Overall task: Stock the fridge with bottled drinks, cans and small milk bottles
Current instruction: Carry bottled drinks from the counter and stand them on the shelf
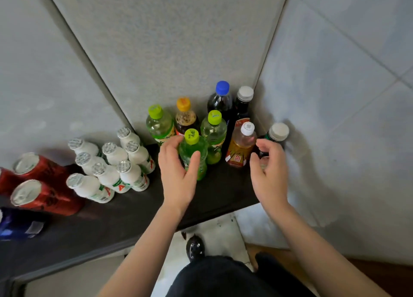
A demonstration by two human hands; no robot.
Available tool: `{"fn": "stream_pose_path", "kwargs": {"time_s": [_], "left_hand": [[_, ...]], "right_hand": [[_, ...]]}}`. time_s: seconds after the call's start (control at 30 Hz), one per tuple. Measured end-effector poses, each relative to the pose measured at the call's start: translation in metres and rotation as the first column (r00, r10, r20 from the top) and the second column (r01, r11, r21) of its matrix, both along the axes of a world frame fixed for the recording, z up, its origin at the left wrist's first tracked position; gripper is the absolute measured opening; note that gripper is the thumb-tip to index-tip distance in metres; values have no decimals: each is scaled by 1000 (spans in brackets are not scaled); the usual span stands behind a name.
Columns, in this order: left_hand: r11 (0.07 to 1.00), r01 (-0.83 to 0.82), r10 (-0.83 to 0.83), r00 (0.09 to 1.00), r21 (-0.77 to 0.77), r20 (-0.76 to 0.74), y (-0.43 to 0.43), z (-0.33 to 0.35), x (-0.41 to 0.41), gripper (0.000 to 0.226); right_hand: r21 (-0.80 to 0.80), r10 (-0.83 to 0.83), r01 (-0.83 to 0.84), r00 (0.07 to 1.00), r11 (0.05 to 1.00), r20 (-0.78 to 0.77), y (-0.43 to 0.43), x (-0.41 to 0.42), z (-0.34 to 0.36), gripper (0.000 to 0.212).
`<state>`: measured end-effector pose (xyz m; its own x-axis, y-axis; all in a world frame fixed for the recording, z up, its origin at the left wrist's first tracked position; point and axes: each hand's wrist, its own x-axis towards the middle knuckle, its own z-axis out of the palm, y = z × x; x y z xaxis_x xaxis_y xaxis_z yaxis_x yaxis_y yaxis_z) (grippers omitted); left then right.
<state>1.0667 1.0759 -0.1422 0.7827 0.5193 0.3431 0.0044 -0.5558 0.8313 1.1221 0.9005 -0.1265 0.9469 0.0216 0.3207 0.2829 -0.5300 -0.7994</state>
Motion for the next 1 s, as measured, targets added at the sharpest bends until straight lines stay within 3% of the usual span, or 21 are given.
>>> {"fn": "stream_pose_path", "kwargs": {"time_s": [0.1,0.3,0.43,0.57,0.77,0.87,1.0], "left_hand": [[999,35,-34,999,23,-28,2,0,12,55],[995,17,-12,999,99,-45,16,-4,21,48],[995,74,-73,997,69,-27,20,-8,20,42],[989,150,-150,989,-2,1,22,-10,19,34],[990,107,-102,993,87,-61,31,-17,14,44],[984,178,-178,982,-11,-55,30,-20,9,41],[962,236,-242,970,-140,-28,25,-25,1,39]], "right_hand": [[-142,-23,33,998,989,66,8,10,7,31],[-388,-2,-15,999,922,-44,32,32,1,56],[-509,6,0,1000,861,8,37,32,-9,53],[-473,10,30,997,881,81,36,28,-16,45],[-482,79,-9,989,876,123,33,22,-29,41],[-419,36,7,995,908,95,29,21,-35,40],[-309,122,-112,992,944,12,28,19,-40,47]]}}
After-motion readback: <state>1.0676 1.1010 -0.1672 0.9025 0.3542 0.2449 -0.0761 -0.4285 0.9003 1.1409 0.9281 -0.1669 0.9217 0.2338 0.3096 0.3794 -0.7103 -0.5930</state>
